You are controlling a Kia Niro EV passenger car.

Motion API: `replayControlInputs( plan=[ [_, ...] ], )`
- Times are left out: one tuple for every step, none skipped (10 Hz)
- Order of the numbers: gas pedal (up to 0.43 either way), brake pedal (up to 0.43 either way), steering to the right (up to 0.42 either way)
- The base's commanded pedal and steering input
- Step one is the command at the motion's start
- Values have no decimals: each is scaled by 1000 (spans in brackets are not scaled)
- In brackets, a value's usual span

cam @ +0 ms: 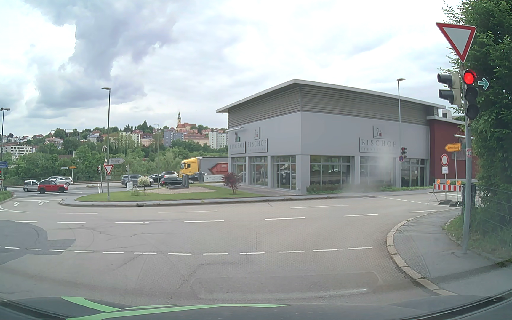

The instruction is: Follow the waypoints while adhering to traffic rules and regulations

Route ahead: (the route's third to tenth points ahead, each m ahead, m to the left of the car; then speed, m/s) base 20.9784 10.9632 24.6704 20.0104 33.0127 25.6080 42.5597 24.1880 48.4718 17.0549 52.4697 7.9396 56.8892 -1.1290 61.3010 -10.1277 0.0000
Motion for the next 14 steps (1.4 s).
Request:
replayControlInputs(
  plan=[
    [0,360,0],
    [0,360,0],
    [0,360,0],
    [0,360,0],
    [0,360,0],
    [0,360,0],
    [0,360,0],
    [0,360,0],
    [0,360,0],
    [0,360,0],
    [0,360,0],
    [0,360,0],
    [0,360,0],
    [0,360,0]
  ],
)
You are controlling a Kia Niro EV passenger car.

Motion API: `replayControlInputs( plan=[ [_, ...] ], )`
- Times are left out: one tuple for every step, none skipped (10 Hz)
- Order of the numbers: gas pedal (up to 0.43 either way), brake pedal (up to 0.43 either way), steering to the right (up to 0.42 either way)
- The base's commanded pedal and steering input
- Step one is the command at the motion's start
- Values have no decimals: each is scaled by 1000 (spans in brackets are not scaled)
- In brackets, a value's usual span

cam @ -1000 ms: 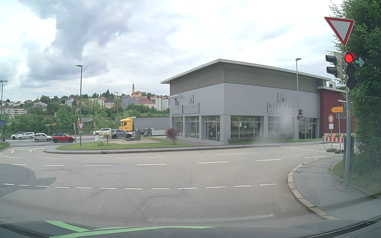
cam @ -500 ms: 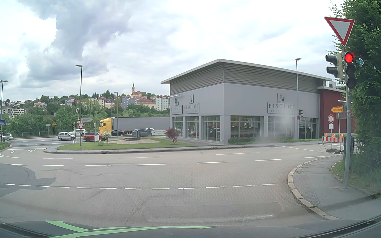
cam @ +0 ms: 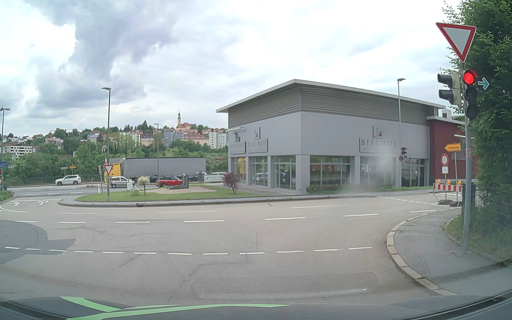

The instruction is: Follow the waypoints while adhering to traffic rules and regulations

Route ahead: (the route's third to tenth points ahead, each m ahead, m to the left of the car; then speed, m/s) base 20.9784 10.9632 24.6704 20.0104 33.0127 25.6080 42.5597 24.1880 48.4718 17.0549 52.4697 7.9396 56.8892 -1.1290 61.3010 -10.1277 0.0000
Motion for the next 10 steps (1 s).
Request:
replayControlInputs(
  plan=[
    [0,360,0],
    [0,360,0],
    [0,360,0],
    [0,360,0],
    [0,360,0],
    [0,360,0],
    [0,360,0],
    [0,360,0],
    [0,360,0],
    [0,360,0]
  ],
)
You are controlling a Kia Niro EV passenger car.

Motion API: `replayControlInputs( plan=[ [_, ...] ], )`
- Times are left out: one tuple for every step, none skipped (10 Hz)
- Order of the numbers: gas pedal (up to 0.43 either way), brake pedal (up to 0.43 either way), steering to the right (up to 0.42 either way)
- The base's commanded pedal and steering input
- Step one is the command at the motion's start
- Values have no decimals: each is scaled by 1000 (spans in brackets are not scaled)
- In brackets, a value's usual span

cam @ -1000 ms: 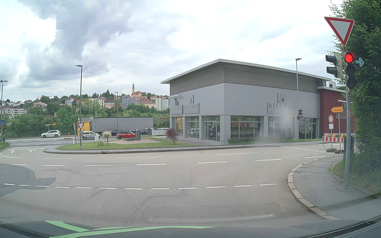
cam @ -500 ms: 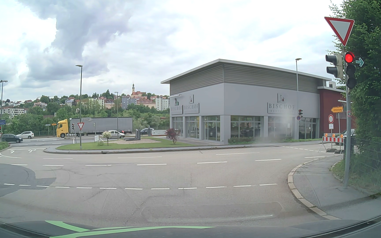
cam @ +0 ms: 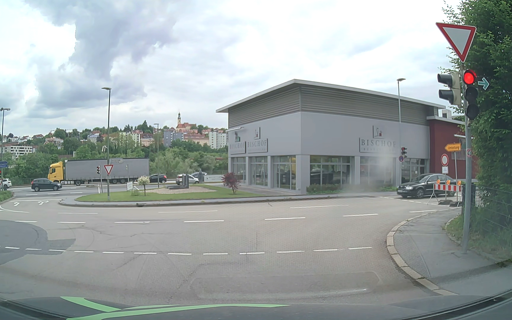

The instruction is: Follow the waypoints while adhering to traffic rules and regulations

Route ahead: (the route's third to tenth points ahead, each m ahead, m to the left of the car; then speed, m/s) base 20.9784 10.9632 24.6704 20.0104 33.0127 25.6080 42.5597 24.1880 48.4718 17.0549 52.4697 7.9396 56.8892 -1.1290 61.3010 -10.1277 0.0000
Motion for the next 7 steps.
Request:
replayControlInputs(
  plan=[
    [0,360,0],
    [0,360,0],
    [0,360,0],
    [0,360,0],
    [0,360,0],
    [0,360,0],
    [0,360,0]
  ],
)
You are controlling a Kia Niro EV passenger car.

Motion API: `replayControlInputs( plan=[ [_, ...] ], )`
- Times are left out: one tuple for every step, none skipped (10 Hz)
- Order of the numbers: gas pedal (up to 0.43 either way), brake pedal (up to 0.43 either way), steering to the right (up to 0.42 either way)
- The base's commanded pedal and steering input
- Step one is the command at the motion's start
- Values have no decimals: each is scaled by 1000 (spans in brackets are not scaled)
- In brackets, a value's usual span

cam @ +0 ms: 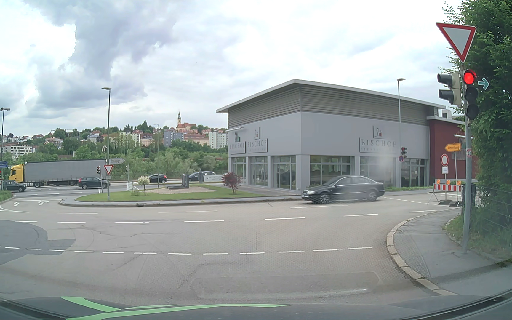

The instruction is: Follow the waypoints while adhering to traffic rules and regulations

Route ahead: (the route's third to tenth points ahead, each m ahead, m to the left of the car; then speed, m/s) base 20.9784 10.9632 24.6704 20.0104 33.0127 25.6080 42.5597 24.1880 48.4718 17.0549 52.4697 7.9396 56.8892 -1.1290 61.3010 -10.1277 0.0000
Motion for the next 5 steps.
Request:
replayControlInputs(
  plan=[
    [0,360,0],
    [0,360,0],
    [0,360,0],
    [0,360,0],
    [0,360,0]
  ],
)
